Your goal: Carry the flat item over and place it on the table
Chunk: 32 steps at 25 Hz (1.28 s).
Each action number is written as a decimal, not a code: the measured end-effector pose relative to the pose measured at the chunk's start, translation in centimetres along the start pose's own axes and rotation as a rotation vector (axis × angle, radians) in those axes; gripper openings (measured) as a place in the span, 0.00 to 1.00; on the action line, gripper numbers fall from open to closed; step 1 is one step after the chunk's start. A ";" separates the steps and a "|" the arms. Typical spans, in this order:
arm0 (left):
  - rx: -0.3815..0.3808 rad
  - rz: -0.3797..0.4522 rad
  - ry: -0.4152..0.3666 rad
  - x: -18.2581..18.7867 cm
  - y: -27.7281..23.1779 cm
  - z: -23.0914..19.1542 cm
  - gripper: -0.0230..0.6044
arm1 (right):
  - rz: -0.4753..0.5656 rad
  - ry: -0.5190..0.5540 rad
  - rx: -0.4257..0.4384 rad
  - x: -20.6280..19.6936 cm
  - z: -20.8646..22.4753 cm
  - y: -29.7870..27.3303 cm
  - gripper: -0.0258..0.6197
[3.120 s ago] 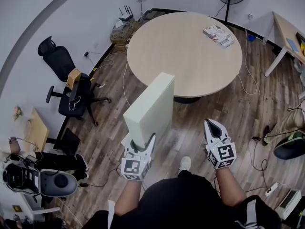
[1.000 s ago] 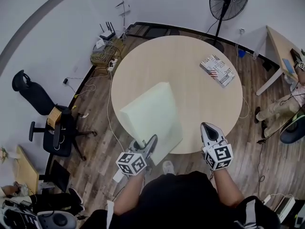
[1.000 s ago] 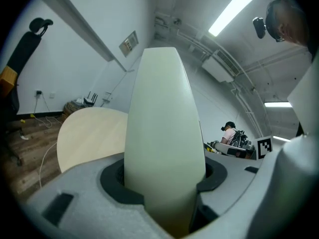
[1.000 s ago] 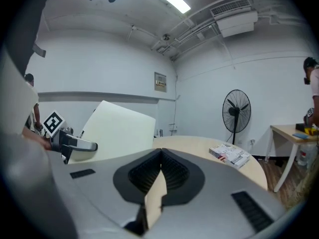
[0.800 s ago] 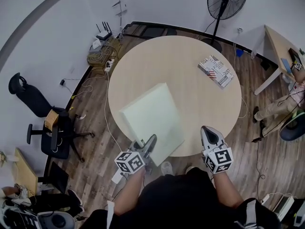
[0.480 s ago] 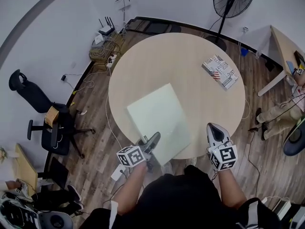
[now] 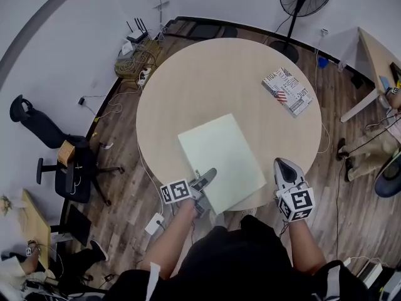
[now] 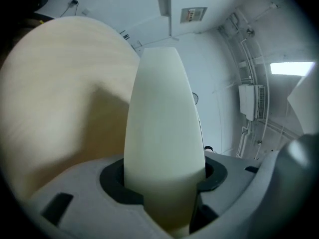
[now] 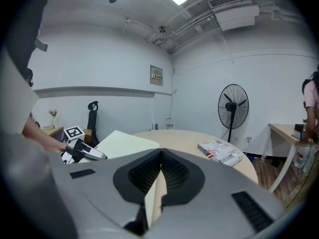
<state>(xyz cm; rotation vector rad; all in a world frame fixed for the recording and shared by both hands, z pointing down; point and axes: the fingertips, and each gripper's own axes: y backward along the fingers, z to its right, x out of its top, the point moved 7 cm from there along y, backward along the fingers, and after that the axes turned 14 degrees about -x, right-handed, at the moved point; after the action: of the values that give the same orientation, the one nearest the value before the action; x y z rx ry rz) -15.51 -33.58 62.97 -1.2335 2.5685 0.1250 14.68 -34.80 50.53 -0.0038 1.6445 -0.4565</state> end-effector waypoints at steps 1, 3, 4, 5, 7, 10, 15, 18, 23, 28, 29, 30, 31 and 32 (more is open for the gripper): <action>-0.003 -0.014 0.015 -0.2 -0.7 -0.3 0.42 | -0.006 -0.002 -0.002 -0.2 0.4 0.1 0.04; -0.005 -0.036 0.041 -0.5 -2.0 -1.0 0.43 | -0.017 -0.005 -0.005 -0.7 1.0 0.3 0.04; -0.006 -0.041 0.055 -0.6 -2.5 -1.3 0.43 | -0.021 -0.006 -0.006 -0.8 1.2 0.4 0.04; -0.007 -0.041 0.070 -0.6 -3.0 -1.6 0.43 | -0.024 -0.008 -0.007 -1.0 1.4 0.4 0.04; -0.003 -0.033 0.097 -0.7 -3.7 -2.2 0.44 | -0.029 -0.010 -0.008 -1.3 1.7 0.7 0.04; 0.021 -0.014 0.126 -0.9 -4.2 -2.9 0.48 | -0.035 -0.012 -0.010 -1.5 2.4 1.0 0.04; 0.135 -0.063 0.078 -1.0 -4.7 -3.5 0.58 | -0.034 -0.014 -0.014 -1.7 3.4 0.9 0.04; 0.260 -0.090 0.013 -0.8 -4.4 -3.6 0.65 | -0.029 -0.013 -0.006 -1.5 3.7 0.7 0.04; 0.489 -0.127 -0.177 -0.4 -2.7 -2.5 0.71 | -0.016 -0.011 0.019 -1.2 3.3 -0.1 0.04; 0.533 -0.084 -0.350 0.6 -0.9 0.8 0.71 | -0.005 -0.006 0.063 -0.8 2.4 -0.9 0.04; 0.533 -0.077 -0.384 0.8 -0.7 1.6 0.71 | -0.002 -0.006 0.072 -0.7 2.2 -1.1 0.04; 0.531 -0.077 -0.420 0.9 -0.5 2.3 0.71 | 0.002 -0.006 0.081 -0.7 2.0 -1.3 0.04; 0.527 -0.083 -0.459 1.0 -0.4 3.1 0.71 | 0.007 -0.006 0.091 -0.6 1.9 -1.5 0.04; 0.525 -0.088 -0.500 1.0 -0.4 3.9 0.71 | 0.012 -0.006 0.101 -0.4 1.7 -1.7 0.04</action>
<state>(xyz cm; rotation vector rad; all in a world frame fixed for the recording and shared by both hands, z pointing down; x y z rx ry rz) -14.97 -33.79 58.92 -0.9596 1.9400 -0.2200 15.89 -36.73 51.34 0.0804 1.6132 -0.5293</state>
